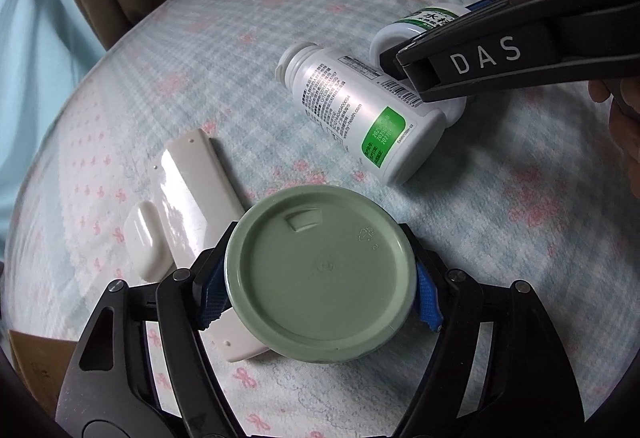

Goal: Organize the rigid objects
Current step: 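Carry the jar with the left tool while the right tool carries the bottle to the box, then lower and release the jar and bottle into the cardboard box with both tools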

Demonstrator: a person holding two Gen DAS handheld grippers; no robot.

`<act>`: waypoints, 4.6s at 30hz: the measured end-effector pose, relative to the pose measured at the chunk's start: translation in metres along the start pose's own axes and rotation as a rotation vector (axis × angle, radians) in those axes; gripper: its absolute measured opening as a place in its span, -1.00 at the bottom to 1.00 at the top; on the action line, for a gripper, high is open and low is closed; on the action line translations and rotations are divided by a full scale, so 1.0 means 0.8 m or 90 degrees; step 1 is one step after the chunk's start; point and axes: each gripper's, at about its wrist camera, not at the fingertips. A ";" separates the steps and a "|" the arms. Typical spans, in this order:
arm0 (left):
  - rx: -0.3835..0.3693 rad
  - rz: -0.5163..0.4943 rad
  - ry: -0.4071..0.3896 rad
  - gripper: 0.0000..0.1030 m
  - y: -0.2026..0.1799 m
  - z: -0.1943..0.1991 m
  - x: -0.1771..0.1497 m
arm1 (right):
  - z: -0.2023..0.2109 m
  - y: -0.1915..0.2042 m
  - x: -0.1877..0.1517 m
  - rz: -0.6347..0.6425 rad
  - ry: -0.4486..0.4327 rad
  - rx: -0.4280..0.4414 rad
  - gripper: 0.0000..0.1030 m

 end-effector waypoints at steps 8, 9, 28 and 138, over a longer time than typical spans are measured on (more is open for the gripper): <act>0.001 0.022 -0.016 0.37 0.007 0.029 0.008 | 0.020 -0.002 0.001 -0.015 -0.008 0.005 0.00; 0.002 0.026 -0.018 0.37 0.008 0.035 0.008 | 0.024 -0.002 0.002 -0.016 -0.010 0.005 0.01; 0.022 0.157 -0.088 0.37 0.074 0.254 0.013 | 0.215 0.041 0.031 0.009 -0.088 0.027 0.01; 0.023 0.385 0.130 1.00 0.470 0.324 -0.353 | 0.164 0.553 0.000 0.218 0.134 0.145 0.99</act>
Point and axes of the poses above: each gripper's, at about its wrist camera, not at the fingertips, and z roughly against the way its jaws point, y to its left, x to its top, and after that the axes turned 2 degrees about x, right-handed
